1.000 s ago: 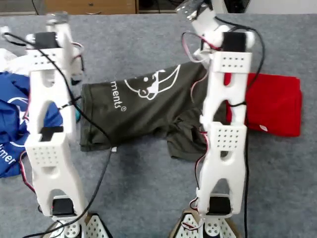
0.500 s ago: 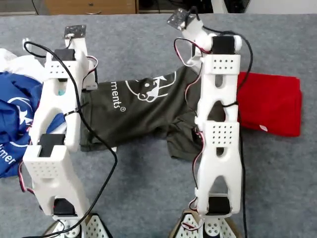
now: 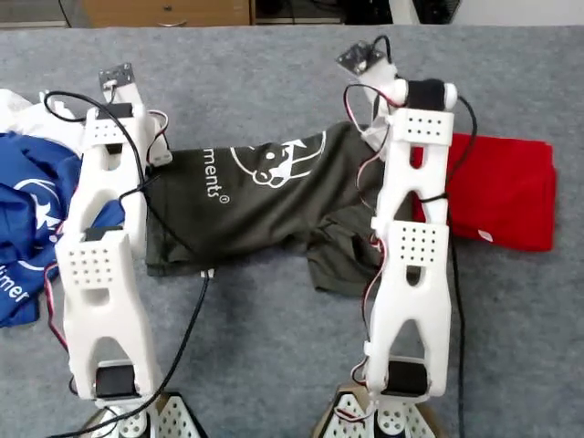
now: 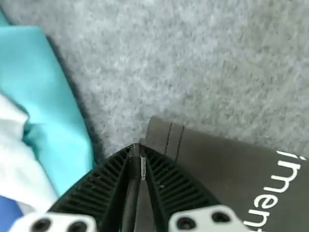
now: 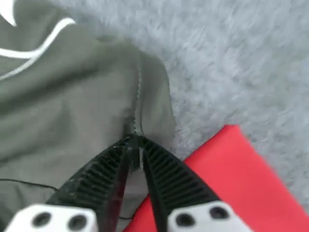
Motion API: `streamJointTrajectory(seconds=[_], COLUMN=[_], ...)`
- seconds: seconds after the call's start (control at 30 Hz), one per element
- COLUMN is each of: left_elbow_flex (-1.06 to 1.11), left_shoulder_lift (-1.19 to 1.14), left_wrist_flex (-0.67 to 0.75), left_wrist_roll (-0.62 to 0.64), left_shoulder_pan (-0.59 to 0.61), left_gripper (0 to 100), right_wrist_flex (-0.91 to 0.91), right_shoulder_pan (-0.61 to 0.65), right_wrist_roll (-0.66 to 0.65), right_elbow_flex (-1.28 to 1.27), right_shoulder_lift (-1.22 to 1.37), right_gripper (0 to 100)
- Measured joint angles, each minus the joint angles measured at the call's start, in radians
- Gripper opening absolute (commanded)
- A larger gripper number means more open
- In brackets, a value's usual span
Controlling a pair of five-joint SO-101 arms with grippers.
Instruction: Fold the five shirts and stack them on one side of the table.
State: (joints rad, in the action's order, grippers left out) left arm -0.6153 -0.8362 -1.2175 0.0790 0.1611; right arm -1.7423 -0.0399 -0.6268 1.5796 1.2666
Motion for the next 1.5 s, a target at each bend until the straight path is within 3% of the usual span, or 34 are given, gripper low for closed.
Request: streamJointTrajectory(seconds=[0.23, 0.47, 0.67, 1.03, 1.27, 1.5], left_elbow_flex=[-0.453, -0.836, -1.0, -0.973, -0.551, -0.288], left_shoulder_lift=[-0.255, -0.446, -0.468, -0.288, -0.089, -0.037], left_wrist_flex=[-0.276, -0.411, -0.476, -0.529, -0.529, -0.473], left_wrist_roll=[0.003, 0.005, -0.026, -0.029, -0.031, -0.031], left_shoulder_pan=[0.048, 0.112, 0.16, 0.101, -0.031, -0.037], left_gripper=[2, 2, 2, 2, 2, 2], right_wrist_flex=[0.002, -0.008, -0.003, -0.006, -0.028, -0.029], right_shoulder_pan=[-0.035, -0.052, -0.006, 0.011, -0.032, -0.046], right_wrist_roll=[-0.041, -0.041, -0.041, 0.034, 0.152, 0.164], right_elbow_flex=[0.011, 0.048, 0.048, 0.049, 0.028, -0.273], right_shoulder_lift=[0.11, 0.114, -0.029, -0.253, -0.35, -0.45], right_gripper=[0.4, 0.5, 0.5, 0.4, 0.4, 0.3])
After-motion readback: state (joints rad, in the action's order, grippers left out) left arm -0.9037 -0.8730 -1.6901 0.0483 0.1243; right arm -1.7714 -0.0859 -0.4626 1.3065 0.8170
